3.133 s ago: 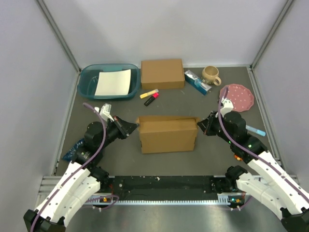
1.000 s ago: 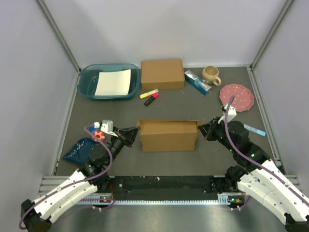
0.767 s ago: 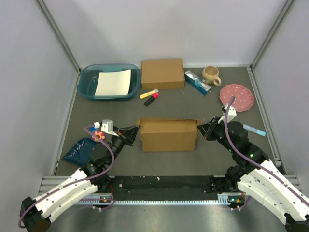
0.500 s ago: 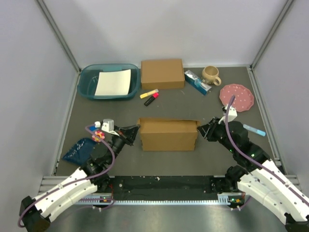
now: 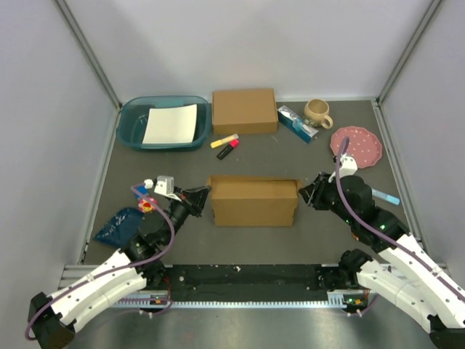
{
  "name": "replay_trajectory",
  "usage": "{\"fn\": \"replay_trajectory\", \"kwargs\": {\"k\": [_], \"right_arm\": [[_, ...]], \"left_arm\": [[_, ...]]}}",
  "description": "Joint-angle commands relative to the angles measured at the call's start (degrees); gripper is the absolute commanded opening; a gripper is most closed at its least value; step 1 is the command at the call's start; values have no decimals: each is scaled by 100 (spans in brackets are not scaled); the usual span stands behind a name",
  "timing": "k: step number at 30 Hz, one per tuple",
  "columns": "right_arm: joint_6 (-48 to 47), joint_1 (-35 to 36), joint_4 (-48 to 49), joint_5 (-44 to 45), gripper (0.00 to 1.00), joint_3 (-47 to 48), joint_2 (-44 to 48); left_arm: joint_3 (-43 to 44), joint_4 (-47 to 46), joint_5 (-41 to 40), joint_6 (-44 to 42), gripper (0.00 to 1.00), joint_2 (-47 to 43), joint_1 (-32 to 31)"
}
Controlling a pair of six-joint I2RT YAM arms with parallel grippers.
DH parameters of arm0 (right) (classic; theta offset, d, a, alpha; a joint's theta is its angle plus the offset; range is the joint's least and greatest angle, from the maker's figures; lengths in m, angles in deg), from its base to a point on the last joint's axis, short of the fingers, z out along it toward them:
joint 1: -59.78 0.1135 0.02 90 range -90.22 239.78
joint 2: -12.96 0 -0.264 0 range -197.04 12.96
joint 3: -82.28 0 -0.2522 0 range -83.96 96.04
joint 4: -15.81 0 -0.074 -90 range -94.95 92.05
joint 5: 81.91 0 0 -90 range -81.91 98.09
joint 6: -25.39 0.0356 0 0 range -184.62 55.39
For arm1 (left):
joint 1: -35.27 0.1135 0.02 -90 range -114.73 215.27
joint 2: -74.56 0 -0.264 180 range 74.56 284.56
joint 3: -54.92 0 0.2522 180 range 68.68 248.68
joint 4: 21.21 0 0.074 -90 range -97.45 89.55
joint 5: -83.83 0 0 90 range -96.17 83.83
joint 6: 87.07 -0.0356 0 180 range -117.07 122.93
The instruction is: Fold the paper box
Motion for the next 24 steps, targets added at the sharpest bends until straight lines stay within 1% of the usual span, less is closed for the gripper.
{"fn": "replay_trajectory", "kwargs": {"k": [1,7,13,17,24], "right_arm": [[-255,-9,-50,483,33,329,-74],[-325,0,187,368,33,321,-127],[-404,-9,371,333,41,382,-171],[-448,-9,433,316,44,426,-250],[-554,-9,530,-1,49,470,-250]], "left_arm": [[-100,1310,-618,-336,0,278,52],[-82,1319,-645,-363,0,313,51],[-47,1328,-671,-363,0,392,51],[-12,1328,-671,-380,0,428,51],[41,1328,-680,-407,0,463,43]]}}
